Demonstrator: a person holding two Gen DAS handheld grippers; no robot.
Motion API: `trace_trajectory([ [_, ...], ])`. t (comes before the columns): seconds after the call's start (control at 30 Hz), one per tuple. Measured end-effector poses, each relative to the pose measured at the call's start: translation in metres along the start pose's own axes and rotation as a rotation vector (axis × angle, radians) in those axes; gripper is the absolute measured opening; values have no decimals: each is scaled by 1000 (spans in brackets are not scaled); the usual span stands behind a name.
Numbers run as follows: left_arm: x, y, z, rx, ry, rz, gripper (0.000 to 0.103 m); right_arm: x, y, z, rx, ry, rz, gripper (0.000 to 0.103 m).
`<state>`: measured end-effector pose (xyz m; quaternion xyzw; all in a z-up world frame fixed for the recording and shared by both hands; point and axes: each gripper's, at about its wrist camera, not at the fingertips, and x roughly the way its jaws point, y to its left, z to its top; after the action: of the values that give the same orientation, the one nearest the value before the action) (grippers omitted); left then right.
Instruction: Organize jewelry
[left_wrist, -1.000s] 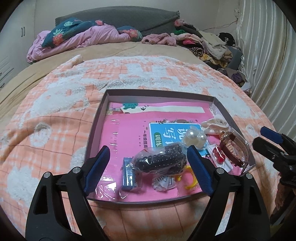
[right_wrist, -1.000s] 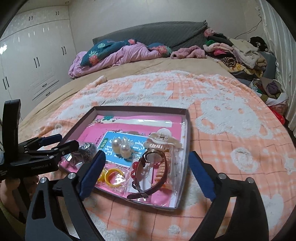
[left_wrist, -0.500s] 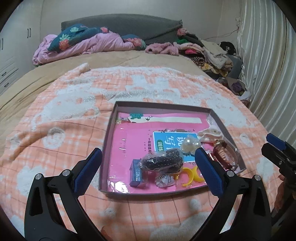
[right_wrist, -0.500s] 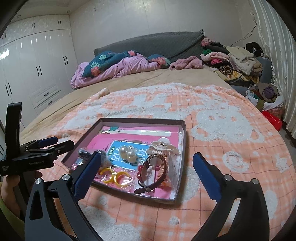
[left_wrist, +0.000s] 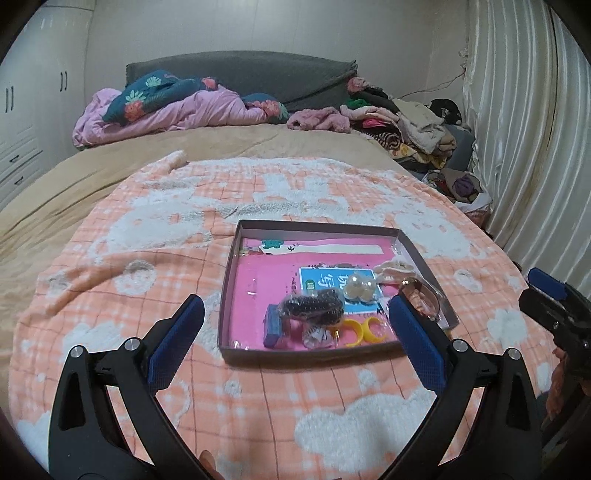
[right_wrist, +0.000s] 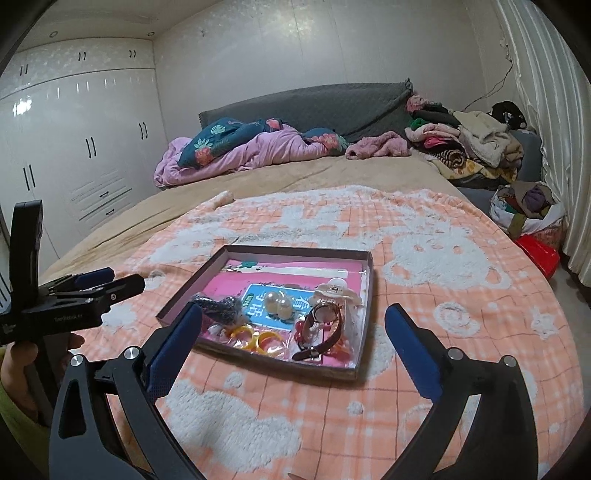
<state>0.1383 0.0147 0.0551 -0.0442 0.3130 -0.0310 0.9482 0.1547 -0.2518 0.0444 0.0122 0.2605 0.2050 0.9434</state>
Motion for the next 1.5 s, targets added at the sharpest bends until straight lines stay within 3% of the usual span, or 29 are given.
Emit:
trace_trajectory([
  [0.27,-26,-6,-29,5,1,2,94,-27,11,-20,4,-2,16,99],
  [0.9,-42,-8,-85,8,22,31,94,-29,23,-76,-4,82,-8,99],
  [1.5,-42,-11,-92,8,40,27,94,-30,22,-82,-1,97,-19,99],
])
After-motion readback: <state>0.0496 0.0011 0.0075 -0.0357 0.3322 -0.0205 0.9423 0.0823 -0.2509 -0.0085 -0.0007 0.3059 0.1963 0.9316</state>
